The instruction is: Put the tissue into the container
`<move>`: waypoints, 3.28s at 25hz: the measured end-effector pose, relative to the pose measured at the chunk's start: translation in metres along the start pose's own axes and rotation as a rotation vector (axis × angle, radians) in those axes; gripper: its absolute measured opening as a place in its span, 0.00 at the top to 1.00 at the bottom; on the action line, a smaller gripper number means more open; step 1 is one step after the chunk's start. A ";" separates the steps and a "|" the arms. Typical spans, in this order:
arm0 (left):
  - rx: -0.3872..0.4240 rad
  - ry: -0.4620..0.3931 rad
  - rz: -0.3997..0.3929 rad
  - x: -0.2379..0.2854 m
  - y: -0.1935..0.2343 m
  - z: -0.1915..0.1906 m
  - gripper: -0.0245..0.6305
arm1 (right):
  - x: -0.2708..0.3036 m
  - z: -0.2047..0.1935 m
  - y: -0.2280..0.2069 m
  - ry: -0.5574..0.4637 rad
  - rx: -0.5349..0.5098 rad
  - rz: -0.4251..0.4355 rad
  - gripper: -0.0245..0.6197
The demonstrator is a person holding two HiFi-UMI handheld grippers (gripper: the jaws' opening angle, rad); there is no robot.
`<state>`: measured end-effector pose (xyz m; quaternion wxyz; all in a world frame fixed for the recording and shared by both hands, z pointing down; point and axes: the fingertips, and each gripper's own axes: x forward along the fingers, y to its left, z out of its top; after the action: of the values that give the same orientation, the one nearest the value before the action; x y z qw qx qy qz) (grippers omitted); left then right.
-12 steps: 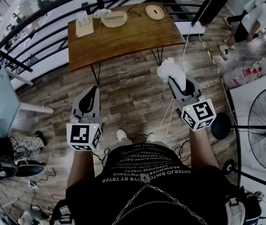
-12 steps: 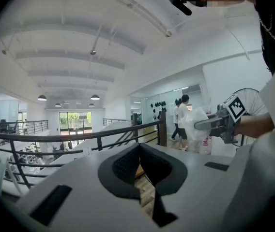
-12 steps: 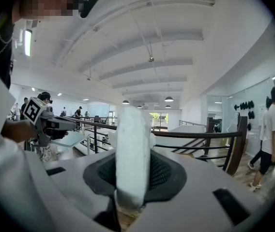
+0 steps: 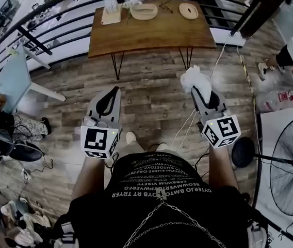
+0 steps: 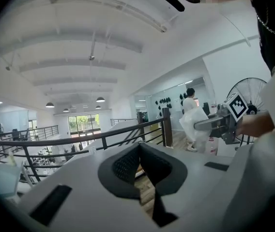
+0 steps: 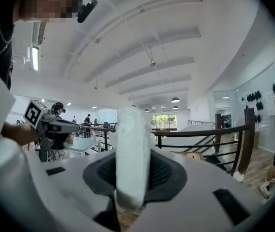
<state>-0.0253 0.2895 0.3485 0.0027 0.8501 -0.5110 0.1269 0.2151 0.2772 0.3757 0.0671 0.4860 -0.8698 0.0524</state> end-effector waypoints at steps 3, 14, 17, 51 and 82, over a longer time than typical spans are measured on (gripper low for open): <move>0.012 -0.002 0.039 -0.010 -0.001 0.003 0.93 | -0.006 0.003 -0.001 -0.024 0.004 0.024 0.78; -0.011 0.016 0.069 -0.003 0.016 -0.010 0.93 | 0.015 0.003 -0.004 -0.005 -0.006 0.049 0.78; -0.040 0.008 0.046 0.014 0.025 -0.013 0.93 | 0.029 0.003 -0.009 -0.002 -0.013 0.034 0.78; -0.098 -0.044 -0.024 0.137 0.208 -0.026 0.93 | 0.211 0.052 -0.006 0.024 -0.063 -0.041 0.78; -0.069 0.055 0.047 0.245 0.246 -0.022 0.93 | 0.336 0.047 -0.090 0.043 0.005 0.067 0.78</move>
<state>-0.1342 -0.0379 0.3922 0.0431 0.8336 -0.5345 0.1326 0.1144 -0.0590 0.3885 0.0830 0.4556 -0.8838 0.0671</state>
